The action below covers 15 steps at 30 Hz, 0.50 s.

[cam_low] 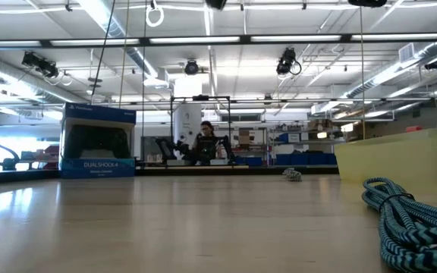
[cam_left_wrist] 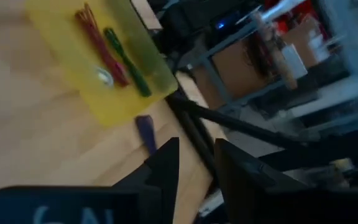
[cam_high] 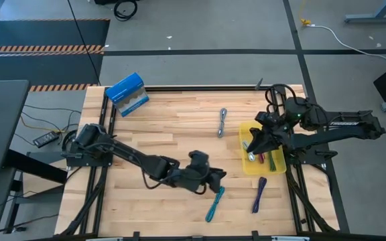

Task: Pick and place USB-C Cables
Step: Put the light blue USB cable into the yellow container

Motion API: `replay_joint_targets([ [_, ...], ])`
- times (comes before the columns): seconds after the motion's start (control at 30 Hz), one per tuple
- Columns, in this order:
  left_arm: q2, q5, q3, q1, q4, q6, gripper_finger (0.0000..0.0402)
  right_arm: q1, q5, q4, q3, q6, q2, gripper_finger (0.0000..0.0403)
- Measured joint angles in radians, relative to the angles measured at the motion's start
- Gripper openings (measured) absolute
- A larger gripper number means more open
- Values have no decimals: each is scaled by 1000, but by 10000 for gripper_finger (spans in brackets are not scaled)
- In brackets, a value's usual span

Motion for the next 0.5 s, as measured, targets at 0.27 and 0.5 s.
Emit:
replay_joint_targets([
  [0.27, 134, 148, 393, 38, -437, 146, 105, 10, -27, 23, 1, 63, -50, 190],
  [0.5, 266, 242, 589, 13, -682, 124, 105, 10, -52, 21, 1, 84, -118, 190],
])
